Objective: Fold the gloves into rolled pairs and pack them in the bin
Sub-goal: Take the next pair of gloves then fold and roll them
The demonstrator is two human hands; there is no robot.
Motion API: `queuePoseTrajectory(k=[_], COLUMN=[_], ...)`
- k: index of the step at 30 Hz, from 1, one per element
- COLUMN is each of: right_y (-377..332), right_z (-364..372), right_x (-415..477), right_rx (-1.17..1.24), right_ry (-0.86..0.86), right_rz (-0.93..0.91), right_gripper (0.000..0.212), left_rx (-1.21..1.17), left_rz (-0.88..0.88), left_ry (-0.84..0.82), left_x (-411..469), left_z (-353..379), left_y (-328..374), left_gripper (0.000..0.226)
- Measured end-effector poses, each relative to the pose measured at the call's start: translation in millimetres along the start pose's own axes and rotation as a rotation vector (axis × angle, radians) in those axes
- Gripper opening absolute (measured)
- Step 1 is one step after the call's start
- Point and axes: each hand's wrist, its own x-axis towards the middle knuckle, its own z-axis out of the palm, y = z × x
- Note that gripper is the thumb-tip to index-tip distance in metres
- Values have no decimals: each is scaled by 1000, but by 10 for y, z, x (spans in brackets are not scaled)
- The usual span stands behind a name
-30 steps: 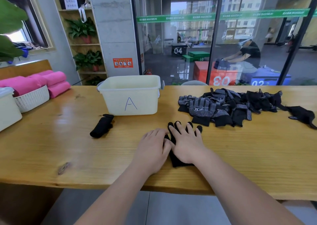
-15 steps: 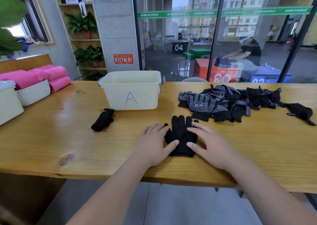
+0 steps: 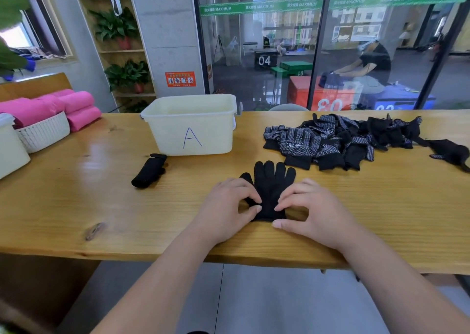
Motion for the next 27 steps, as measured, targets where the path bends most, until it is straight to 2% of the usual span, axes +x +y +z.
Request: queuePoseTrajectory(k=[2,8,15,18,22,25,27], right_y=[17,22,-26,-47,-9,5,-21], right_z=[15,48,5,-19,-26,-21,-25], right_x=[-2,6,0,0,6,-2,4], right_rx=[-38,-117,-65,-86,30,221,257], right_ry=[25,57,114,65,102,104,96], right_rz=[-12,2,23,30,132,196,195], right_gripper=[36,34,28,34,9,22,34], left_rx=[4,49,15,-30,-140,-173,-173], left_rz=[27,66,37,-27,-124,-190,-208], left_ry=[8,-17,34,26,35,21,1], left_x=[-13,-46,-55,-62,-66,-48,-37], left_z=[4,-1,-5,-37,-67,-92,-99], left_y=[9,46,52,60,76,98,115], left_gripper=[3,37,16,15,12,18,25])
